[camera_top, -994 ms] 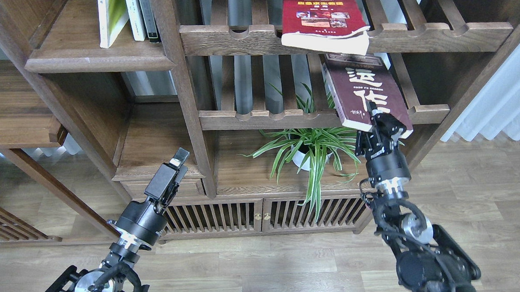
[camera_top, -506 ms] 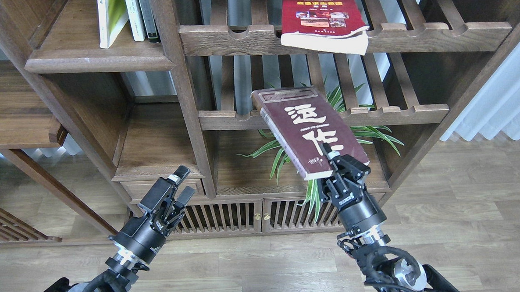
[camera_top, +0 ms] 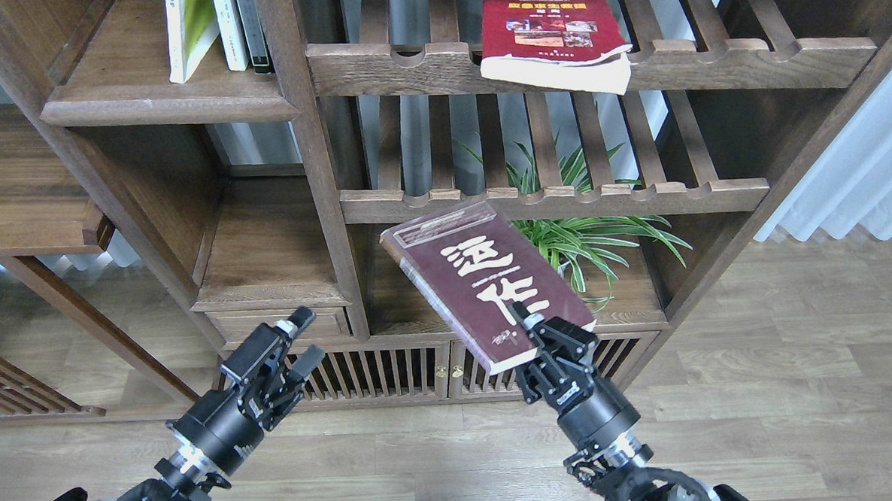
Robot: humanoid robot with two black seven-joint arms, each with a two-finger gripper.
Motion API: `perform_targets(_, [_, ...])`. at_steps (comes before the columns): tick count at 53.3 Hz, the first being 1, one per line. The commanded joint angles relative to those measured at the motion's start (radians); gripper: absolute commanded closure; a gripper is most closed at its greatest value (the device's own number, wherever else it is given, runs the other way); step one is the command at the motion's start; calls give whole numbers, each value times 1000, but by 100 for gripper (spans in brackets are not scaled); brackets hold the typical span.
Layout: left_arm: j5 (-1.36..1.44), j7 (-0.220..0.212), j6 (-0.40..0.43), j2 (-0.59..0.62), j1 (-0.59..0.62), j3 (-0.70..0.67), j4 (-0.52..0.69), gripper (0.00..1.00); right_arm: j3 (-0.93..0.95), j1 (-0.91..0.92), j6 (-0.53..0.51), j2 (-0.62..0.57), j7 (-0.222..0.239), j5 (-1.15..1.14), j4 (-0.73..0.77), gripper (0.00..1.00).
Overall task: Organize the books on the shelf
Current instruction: 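Pull the dark red book down off the shelf toward the left gripper, then grasp the dark red book with the left gripper beside the right gripper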
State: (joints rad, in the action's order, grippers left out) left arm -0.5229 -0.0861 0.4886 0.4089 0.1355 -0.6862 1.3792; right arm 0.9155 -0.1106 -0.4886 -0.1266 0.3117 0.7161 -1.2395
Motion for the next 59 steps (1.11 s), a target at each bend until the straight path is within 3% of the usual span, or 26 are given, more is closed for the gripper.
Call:
perform_targets(1, [0,2,0,-7,1,23,0,4,-47,0,0,-4,0,-20,0,97])
perform_targets(45, [11,3,0,-36,-11,60,-2,6,-149,-3,0,30,-8,-116,3,97])
perform_targets(59, [12,11,0,-47,-13,62,-12,12,-165,5,0,56,-8,-127,3,97])
